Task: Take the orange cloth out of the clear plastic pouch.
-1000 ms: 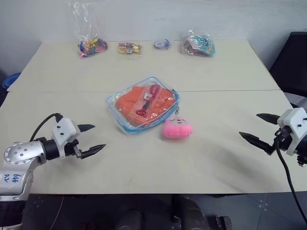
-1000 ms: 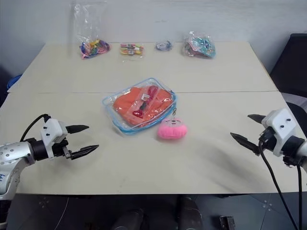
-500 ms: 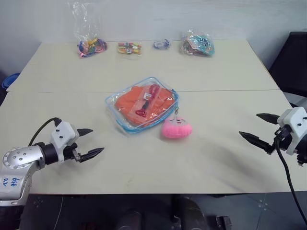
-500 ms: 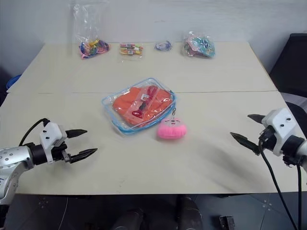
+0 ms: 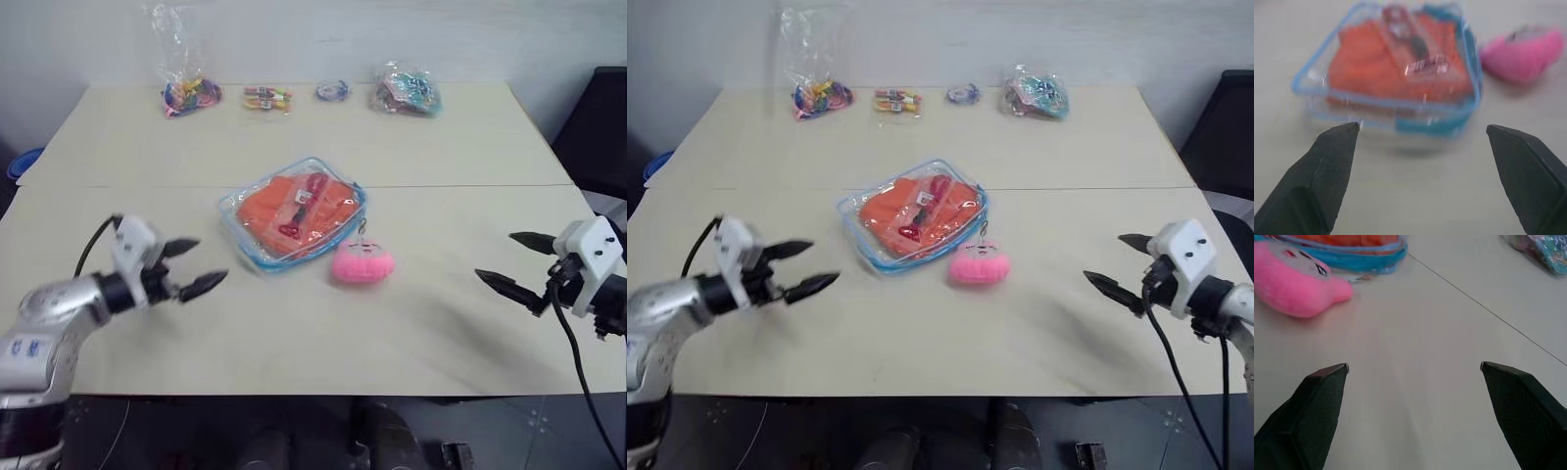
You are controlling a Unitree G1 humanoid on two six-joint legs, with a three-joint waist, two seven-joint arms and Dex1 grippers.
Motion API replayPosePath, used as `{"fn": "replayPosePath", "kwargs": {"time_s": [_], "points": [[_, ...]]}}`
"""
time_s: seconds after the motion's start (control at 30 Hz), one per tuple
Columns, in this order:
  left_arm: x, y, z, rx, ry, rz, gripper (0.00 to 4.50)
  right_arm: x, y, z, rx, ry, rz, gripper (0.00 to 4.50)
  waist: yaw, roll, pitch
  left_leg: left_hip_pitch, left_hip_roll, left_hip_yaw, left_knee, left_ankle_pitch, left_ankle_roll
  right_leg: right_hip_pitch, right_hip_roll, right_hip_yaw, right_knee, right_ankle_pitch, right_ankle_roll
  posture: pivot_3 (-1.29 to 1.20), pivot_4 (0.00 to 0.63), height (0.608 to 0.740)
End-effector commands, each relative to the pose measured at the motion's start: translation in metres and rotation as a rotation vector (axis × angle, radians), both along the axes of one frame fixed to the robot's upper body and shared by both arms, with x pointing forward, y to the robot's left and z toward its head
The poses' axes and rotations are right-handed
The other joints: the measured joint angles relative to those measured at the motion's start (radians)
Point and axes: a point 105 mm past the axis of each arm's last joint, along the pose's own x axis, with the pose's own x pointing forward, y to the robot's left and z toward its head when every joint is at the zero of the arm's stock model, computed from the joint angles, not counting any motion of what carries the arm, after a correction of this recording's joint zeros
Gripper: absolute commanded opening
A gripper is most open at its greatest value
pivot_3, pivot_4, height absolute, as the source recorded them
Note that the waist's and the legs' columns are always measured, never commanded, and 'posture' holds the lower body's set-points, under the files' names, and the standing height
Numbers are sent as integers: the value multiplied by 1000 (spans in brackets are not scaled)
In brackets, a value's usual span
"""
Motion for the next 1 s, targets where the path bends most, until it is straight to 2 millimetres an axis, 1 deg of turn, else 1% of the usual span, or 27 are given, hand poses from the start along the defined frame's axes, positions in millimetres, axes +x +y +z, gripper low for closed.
{"fn": "replayPosePath", "kwargs": {"time_s": [0.03,0.07,0.13,0.17,0.23,0.3,0.33,0.43,0.6,0.7,0.8,0.9,1.0], "points": [[11,-42,23,12,2,-47,4435,-10,35,23,35,-73,78,4489,0,0,0,0,-1,0,0,0,0,0,0,0,0,0,0,0,150,740],[14,-53,28,20,3,-56,4435,-13,43,27,45,-83,99,4489,0,-1,0,0,-1,0,0,0,0,0,0,0,0,0,0,0,150,740],[25,-70,33,34,35,-42,4435,-18,59,35,62,-114,133,4489,-2,-1,0,0,-3,1,1,0,0,0,1,0,0,0,0,0,150,740],[34,-76,32,54,62,1,4435,-21,66,38,63,-130,146,4489,-3,-1,0,0,-4,1,0,0,0,0,1,1,0,0,0,0,150,740],[47,-83,28,102,82,64,4435,-23,73,42,59,-149,157,4489,-4,-1,0,0,-4,1,0,0,0,0,1,0,0,0,0,0,150,740],[58,-91,26,134,88,95,4435,-25,75,44,64,-158,157,4489,-4,-1,0,0,-4,1,1,0,-1,0,2,0,0,0,0,0,150,740],[62,-97,26,121,96,94,4435,-26,76,45,68,-161,156,4489,-4,-1,0,0,-4,1,1,0,-1,0,2,1,0,0,0,0,150,740],[75,-106,18,170,117,136,4435,-29,77,45,69,-169,141,4489,-3,-2,0,1,-5,2,1,0,-1,0,3,1,0,0,0,0,150,740],[87,-124,9,180,146,137,4435,-31,73,41,77,-167,107,4489,1,-4,0,0,-5,2,1,0,-1,0,2,1,0,0,0,0,150,740],[98,-126,-2,210,155,181,4435,-32,74,38,73,-165,104,4489,1,-4,0,0,-6,2,1,0,0,0,2,1,0,0,0,0,150,740],[101,-131,-16,232,189,175,4435,-34,74,38,71,-168,103,4489,0,-5,0,0,-6,2,1,0,0,0,2,1,0,0,0,0,150,740],[105,-127,-22,242,200,204,3909,-34,72,39,70,-170,99,4500,-1,-5,0,0,-5,2,1,0,0,0,2,1,0,0,0,0,150,740],[108,-122,-24,228,213,228,3100,-34,72,39,68,-172,97,4500,-1,-5,0,0,-5,2,1,0,0,0,2,1,0,0,0,0,150,740]]}}
